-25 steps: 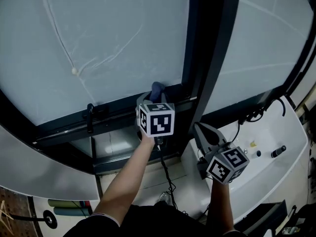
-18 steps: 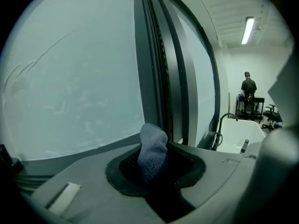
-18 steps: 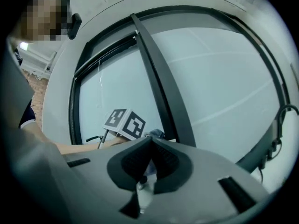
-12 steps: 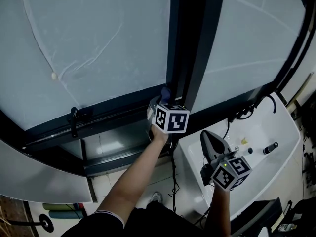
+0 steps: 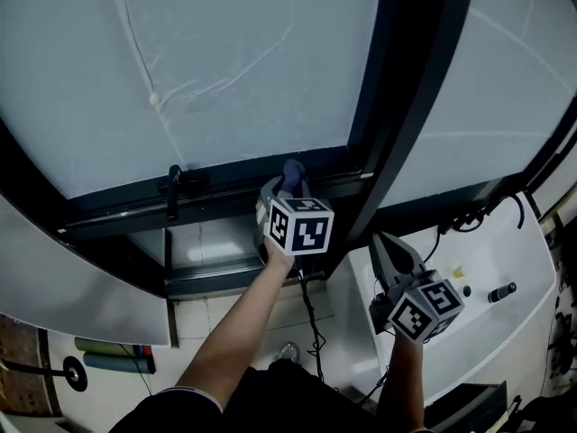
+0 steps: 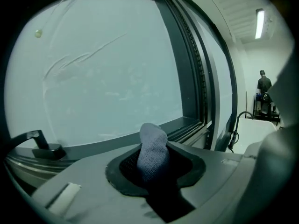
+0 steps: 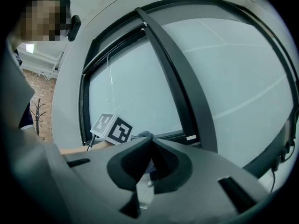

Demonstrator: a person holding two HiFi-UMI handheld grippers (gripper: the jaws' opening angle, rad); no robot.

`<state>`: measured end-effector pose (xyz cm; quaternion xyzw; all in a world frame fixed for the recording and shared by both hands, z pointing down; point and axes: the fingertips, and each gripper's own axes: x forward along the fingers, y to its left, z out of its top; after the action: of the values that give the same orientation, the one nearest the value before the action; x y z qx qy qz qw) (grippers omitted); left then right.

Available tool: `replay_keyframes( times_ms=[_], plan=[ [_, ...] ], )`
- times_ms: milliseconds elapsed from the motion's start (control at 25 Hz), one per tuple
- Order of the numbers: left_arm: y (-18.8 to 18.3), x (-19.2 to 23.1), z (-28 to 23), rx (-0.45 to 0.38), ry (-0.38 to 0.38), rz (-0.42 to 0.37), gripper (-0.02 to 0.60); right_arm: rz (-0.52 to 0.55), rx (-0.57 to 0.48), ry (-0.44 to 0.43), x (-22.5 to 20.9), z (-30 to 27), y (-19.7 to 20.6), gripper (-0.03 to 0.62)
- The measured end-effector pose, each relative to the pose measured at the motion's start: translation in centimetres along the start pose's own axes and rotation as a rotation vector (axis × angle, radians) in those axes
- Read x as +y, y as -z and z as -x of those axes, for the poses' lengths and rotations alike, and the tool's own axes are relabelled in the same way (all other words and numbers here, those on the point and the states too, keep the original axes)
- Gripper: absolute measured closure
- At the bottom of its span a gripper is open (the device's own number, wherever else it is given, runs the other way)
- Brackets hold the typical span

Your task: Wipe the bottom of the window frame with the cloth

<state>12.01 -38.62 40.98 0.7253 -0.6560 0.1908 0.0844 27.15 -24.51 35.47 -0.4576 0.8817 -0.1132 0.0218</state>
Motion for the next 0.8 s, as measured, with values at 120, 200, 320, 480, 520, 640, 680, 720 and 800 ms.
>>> replay_keyframes(
  times_ms=[120,200,320,480,520,640,680,720,800],
  plan=[
    [1.4,3.9,1.6,-0.004,-0.045,0.031,0.456,0.015,0.017,-0.044,2.2,-1.5,0.3,0.594],
    [2.1,6.5,2.6,-0.009,-0.071,0.050,0.456,0.027,0.024,-0.070,3.7,-2.5,0.3,0.594],
    [3.1,10.2,3.9,-0.017,-0.105,0.073,0.456,0.049,0.035,-0.112,6.3,-4.3,0.4,0.594],
    [4.5,14.1,5.5,-0.027,-0.123,0.059,0.456,0.074,0.050,-0.158,10.3,-6.5,0.8,0.594],
    [4.7,14.2,5.8,-0.029,-0.117,0.022,0.461,0.079,0.052,-0.165,11.3,-6.9,0.9,0.594],
    [5.3,13.9,6.4,-0.050,-0.112,-0.067,0.460,0.091,0.046,-0.166,13.7,-7.7,0.9,0.594],
    [5.4,14.2,6.5,-0.063,-0.121,-0.071,0.460,0.091,0.044,-0.161,14.3,-7.9,1.0,0.594],
    [5.5,14.7,6.6,-0.076,-0.133,-0.069,0.460,0.091,0.043,-0.156,14.9,-8.0,1.1,0.594],
    [5.8,15.9,7.0,-0.098,-0.153,-0.057,0.460,0.088,0.049,-0.144,15.8,-8.1,1.5,0.594]
  ],
)
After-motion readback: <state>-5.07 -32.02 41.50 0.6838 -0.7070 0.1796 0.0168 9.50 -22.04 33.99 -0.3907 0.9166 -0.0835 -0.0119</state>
